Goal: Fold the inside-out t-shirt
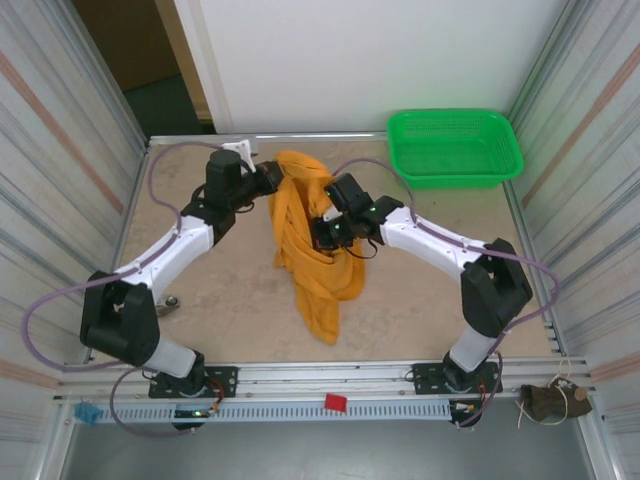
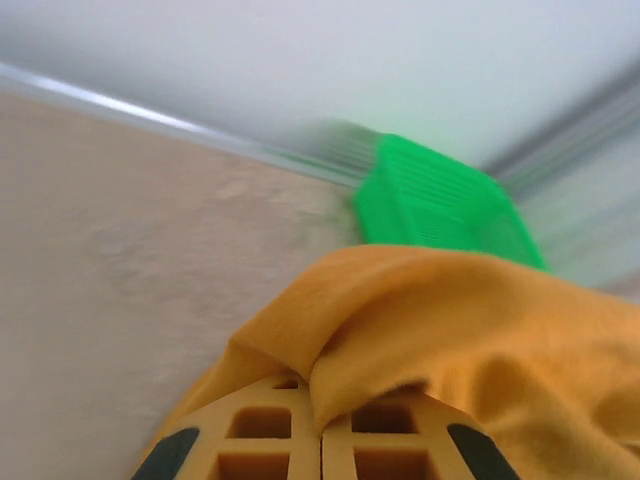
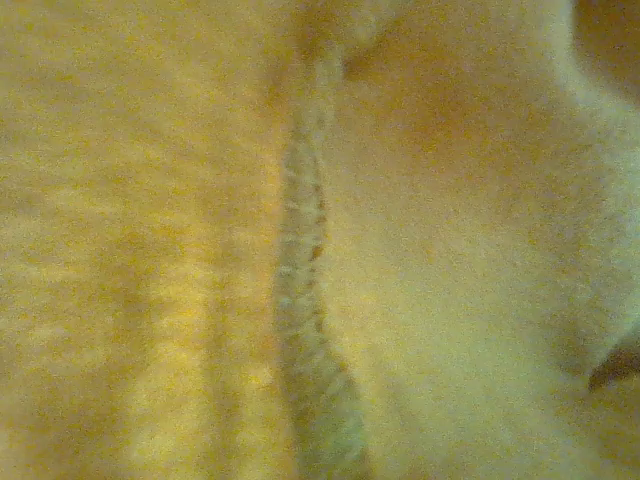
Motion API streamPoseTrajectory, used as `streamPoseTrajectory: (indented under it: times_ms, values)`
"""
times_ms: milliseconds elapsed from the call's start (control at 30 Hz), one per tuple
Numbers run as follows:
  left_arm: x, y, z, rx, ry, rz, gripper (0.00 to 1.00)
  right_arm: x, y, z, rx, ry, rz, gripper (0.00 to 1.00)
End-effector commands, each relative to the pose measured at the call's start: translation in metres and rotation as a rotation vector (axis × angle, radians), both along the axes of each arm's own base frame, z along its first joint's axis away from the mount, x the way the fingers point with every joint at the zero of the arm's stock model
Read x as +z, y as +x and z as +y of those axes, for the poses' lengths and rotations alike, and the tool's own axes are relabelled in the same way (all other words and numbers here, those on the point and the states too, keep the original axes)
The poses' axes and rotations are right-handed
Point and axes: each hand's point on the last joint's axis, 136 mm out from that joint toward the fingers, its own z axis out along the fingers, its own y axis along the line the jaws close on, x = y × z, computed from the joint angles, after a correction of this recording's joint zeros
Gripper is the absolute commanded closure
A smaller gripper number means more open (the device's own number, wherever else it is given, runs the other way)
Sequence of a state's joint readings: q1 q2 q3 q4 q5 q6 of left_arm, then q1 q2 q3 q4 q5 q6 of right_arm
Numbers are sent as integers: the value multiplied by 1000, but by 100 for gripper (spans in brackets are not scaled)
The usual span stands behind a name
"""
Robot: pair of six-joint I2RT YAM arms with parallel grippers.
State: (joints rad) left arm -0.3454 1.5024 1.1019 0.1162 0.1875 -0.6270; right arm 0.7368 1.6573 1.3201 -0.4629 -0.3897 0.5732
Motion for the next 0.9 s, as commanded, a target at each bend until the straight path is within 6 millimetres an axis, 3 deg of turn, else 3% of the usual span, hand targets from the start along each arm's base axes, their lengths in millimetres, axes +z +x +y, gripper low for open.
streamPoseTrajectory:
  times_ms: [0,167,200,267,367,500,567,667,800,867]
  values:
    - [-42,6,27,135,26,159,100,75,-10,-6,33,97,-161,100]
    - [-88,-14,34,106,71,234,100,155,14,-42,-110,184,-332,100]
    - [-92,-18,35,88,80,237,94,170,20,-49,-142,210,-360,100]
    - [-96,-33,37,56,119,240,60,205,34,-64,-215,295,-411,100]
    - [-78,-54,42,32,129,175,37,236,42,-70,-232,376,-429,100]
    - [-23,-80,41,14,118,33,25,241,46,-65,-208,388,-420,100]
    - [3,-91,27,-20,104,-39,23,239,49,-62,-212,402,-411,100]
    - [22,-109,-14,-102,87,-139,20,240,55,-60,-239,430,-405,100]
    - [18,-128,-84,-226,115,-243,18,254,60,-62,-290,474,-423,100]
    - [9,-125,-112,-248,125,-251,17,263,59,-61,-300,502,-431,100]
